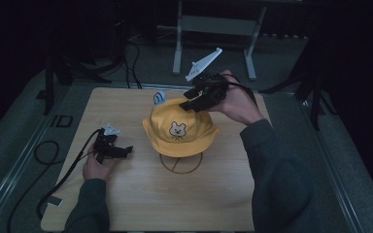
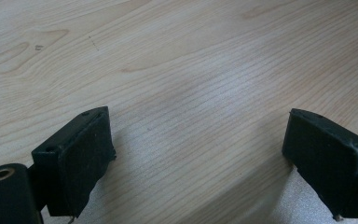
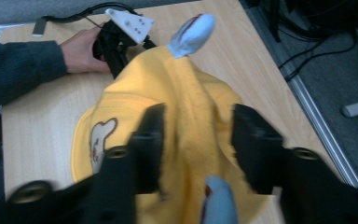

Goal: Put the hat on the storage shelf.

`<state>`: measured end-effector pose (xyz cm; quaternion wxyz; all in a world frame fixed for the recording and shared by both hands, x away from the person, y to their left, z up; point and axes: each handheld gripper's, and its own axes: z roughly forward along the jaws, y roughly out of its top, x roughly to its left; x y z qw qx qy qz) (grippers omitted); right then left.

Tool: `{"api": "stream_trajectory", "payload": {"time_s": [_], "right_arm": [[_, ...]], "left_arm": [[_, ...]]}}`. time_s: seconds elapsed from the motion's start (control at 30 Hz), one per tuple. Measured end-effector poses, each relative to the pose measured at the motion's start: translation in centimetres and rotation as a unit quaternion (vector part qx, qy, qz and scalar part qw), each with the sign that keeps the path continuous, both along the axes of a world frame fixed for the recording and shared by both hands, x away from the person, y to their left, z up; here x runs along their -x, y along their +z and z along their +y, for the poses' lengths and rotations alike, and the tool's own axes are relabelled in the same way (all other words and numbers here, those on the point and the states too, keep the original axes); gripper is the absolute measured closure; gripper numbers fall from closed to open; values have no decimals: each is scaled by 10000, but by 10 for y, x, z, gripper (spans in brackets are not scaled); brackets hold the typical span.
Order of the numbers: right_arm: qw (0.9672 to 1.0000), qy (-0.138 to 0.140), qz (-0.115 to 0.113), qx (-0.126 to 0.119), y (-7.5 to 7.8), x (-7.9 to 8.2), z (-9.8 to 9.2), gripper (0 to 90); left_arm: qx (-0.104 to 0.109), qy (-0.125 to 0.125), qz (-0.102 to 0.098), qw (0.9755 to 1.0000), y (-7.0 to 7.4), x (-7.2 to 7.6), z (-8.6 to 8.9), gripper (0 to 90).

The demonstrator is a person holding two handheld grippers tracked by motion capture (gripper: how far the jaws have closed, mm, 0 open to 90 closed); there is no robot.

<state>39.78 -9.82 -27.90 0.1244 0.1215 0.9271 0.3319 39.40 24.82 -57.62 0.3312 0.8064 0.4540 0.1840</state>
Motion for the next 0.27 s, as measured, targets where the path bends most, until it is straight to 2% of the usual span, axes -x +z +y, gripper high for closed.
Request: {"api": "stream_trajectory", "payload": {"time_s": [0.1,0.27], "right_arm": [[9996,-233,-89,-101,4,-1,-6,342],[9982,-498,-261,-205,12,0,-21,259]], "left_arm": [[3,3,-1,10000,0,0,0,82],[6,5,-2,10000,0,0,0,83]]}}
